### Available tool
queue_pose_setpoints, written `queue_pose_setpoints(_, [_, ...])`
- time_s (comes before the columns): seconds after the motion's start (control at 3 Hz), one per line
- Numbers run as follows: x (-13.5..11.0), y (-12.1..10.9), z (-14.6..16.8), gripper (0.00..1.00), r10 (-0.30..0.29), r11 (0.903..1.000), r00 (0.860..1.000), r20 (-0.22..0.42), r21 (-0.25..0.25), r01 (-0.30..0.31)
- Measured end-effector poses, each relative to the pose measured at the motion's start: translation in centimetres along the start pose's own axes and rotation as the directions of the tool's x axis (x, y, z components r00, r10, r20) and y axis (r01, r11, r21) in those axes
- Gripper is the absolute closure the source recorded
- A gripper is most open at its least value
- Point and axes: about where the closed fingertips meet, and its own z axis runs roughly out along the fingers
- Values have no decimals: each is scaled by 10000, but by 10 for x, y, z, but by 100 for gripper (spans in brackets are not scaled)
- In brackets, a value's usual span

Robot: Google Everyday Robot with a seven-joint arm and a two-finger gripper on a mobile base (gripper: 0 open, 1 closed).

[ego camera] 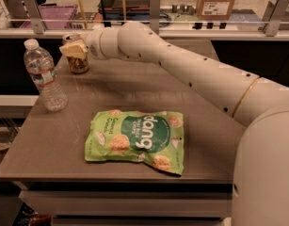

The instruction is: Pick orange can

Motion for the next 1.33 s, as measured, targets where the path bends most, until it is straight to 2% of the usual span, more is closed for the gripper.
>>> queue_pose_setpoints(0.67, [0,4,3,87,-1,10000,10000,-6,-72,1])
queue_pose_setpoints(1.0, [0,6,5,100,-2,9999,10000,-9,-103,2])
queue_pose_setpoints(1.33, [0,6,5,100,-2,9999,10000,-9,-104,2])
